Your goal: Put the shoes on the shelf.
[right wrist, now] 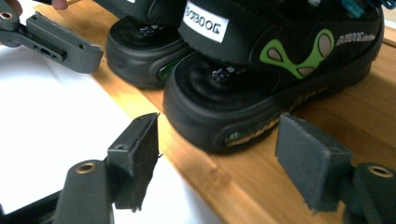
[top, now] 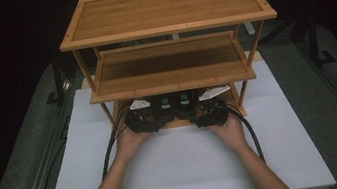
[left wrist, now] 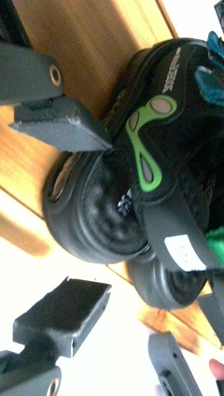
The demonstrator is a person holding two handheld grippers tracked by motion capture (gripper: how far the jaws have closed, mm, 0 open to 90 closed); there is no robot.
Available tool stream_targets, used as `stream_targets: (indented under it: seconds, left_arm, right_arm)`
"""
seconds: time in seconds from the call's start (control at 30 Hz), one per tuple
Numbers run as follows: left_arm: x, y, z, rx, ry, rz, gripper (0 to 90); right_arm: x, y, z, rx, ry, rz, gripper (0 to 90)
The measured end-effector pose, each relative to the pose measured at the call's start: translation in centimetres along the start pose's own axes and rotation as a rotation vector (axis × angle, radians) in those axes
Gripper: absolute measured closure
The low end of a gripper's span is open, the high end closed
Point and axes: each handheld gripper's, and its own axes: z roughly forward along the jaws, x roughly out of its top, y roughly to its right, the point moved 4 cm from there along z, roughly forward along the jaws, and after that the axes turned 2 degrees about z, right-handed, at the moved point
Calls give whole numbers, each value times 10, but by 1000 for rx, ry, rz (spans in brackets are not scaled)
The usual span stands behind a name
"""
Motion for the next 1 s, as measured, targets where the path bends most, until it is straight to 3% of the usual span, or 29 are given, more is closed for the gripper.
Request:
stream_targets:
  seconds: [0.07,0.23,0.3,0.5,0.63,0.83,1.0]
  left_arm:
    - [-1,2,-3,-5,-3,9,220]
    - [-10,11,-13,-29,-40,-1,139]
    - [-13,12,-19,-22,-46,15,119]
    - [-25,15,-36,-11,-49,8,87]
    - [-33,20,-48,1,-67,7,18]
    - [-47,32,-69,18,-92,41,0]
    - [-62,37,-87,25,-88,29,0]
  right_arm:
    - [-4,-4,-5,17,-9,41,256]
    - [-14,-8,-16,8,-23,24,210]
    - [-18,-9,-22,4,-27,19,200]
    - [-27,-7,-43,-15,-24,16,192]
    - [-33,-7,-56,-18,-18,19,174]
    - [-46,-6,-75,-50,-33,34,135]
    - [-63,-6,-90,-44,-49,40,26]
